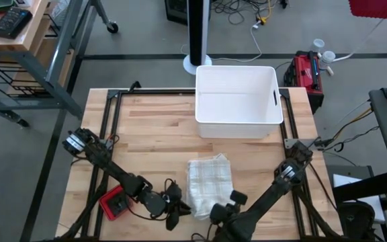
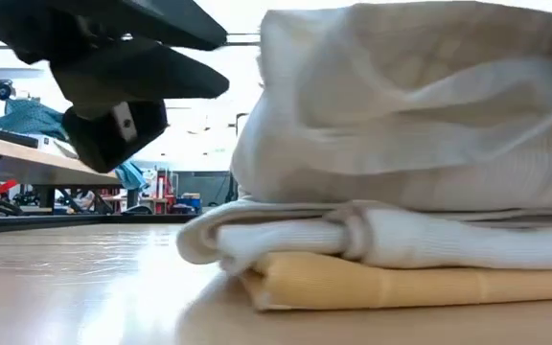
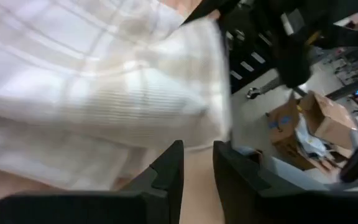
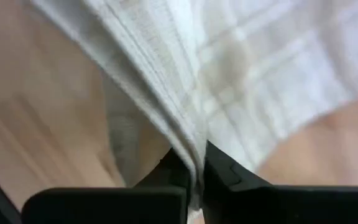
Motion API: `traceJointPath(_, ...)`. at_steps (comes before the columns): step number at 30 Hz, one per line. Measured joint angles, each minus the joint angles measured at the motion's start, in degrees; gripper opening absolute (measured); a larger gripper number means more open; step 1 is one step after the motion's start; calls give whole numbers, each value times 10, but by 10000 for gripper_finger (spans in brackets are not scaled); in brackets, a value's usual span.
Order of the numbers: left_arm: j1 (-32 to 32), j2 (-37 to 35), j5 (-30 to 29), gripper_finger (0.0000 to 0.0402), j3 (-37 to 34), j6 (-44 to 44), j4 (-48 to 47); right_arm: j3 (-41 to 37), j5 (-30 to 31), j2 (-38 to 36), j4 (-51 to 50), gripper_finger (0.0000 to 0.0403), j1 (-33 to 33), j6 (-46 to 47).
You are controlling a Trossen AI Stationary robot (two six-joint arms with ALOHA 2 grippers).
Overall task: Fold towel
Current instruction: Stack the light gray patterned towel on top of the brown patterned towel
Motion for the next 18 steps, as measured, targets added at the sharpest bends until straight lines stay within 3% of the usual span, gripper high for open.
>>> traceJointPath(5,16,0,-10,76,0,26,-7,0,-10,-24,-60,6,-4,-12)
traceJointPath(18,33,0,-15,76,0,35,-69,0,13,-72,-58,1,-22,-91)
